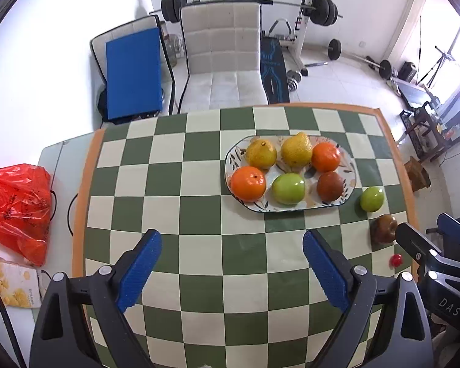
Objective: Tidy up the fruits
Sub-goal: 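Set the orange and green apple on the plate and open both tools, then grasp the green apple with the left tool while the right tool grasps the dark red apple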
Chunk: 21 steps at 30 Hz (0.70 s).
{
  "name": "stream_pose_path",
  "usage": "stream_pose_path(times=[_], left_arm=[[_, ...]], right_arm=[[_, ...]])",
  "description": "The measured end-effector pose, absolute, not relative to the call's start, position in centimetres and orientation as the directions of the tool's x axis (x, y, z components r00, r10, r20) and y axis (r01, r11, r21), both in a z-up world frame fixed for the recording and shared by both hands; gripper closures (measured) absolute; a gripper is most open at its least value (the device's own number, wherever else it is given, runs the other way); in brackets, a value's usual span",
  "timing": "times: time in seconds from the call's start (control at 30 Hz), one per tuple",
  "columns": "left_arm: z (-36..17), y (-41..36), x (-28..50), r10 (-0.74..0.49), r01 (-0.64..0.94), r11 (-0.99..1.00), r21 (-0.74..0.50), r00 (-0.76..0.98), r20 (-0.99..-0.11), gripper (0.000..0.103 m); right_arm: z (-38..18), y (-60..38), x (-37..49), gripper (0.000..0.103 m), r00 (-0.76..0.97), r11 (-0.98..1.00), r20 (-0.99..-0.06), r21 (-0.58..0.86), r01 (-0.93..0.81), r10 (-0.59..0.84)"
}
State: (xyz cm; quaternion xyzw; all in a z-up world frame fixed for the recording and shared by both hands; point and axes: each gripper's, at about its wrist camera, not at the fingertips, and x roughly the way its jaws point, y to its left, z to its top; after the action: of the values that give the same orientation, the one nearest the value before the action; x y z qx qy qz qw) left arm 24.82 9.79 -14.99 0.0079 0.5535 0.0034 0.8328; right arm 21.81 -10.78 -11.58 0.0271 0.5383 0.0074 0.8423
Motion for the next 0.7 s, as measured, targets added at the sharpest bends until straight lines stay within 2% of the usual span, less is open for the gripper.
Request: stream_pose_path(times=[0.4,0.7], left_arm=[[-10.0,8.4,20.2,0.008,-0.040,0.999,-0.013,0.479,-0.878,0.009],[-8.7,7.1,18.9,0.014,-0.057,0.998,-0.016,0.498,-0.867,0.009]], right_arm=[[-4.6,-12.3,17.2,0.005,0.513,0.997,-0.855,0.051,-0.052,0.071],[-4.2,-13.5,16.8,0.005,0.516,0.991,-0.847,0.109,-0.073,0.131]])
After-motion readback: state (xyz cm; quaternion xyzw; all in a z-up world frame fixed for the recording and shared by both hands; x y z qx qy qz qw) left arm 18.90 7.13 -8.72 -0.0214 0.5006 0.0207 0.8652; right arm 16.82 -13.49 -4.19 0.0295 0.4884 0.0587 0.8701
